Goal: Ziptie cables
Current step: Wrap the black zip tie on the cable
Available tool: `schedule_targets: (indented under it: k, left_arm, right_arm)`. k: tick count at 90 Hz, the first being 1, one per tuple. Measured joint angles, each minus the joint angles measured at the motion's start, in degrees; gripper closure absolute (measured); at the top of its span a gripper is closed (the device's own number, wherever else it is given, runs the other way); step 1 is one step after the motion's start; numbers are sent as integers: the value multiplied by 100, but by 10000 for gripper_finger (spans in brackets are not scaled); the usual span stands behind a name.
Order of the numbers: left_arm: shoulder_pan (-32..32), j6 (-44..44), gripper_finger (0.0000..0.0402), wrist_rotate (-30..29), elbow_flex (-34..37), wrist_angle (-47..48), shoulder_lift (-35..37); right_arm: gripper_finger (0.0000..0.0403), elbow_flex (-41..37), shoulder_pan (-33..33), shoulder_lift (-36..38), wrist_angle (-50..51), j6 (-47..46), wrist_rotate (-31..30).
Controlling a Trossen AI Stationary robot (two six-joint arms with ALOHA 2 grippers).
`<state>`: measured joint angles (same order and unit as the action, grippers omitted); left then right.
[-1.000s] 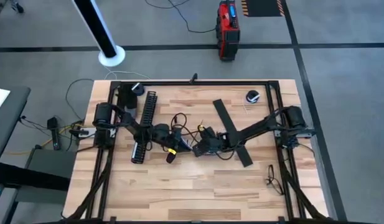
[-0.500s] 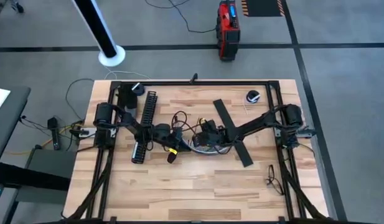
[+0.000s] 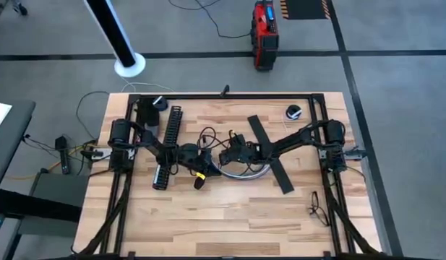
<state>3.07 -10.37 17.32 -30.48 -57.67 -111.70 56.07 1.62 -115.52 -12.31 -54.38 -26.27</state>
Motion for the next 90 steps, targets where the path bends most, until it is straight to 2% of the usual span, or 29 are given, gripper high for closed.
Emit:
schedule_targets:
  k: [9,14,19,28,43,64,79,90]
  left_arm:
    - [20,6,401,4,2,2,0]
    - [20,8,401,4,2,7,0]
    - [22,11,401,1,2,7,0]
    - [22,8,401,0,4,3,0]
    - [26,-7,401,0,7,0,0]
    - [33,-63,401,68,22,-228,-12]
    - [37,-286,401,304,24,-746,-17]
    - [35,-297,401,343,24,-750,-17]
  right_arm:
    - [369,-11,140,-21,-39,269,-278]
    - [390,-9,217,-120,-109,479,-484]
    - [393,-9,280,-174,-196,817,-697]
    - [401,-15,340,-208,-442,1586,-694]
    - [402,-17,409,-172,-459,2313,-840]
    - [403,-22,723,-167,-456,3467,-1795]
    - [403,-22,928,-162,-470,3542,-2718]
    - [403,-22,1012,-158,-469,3606,-3079]
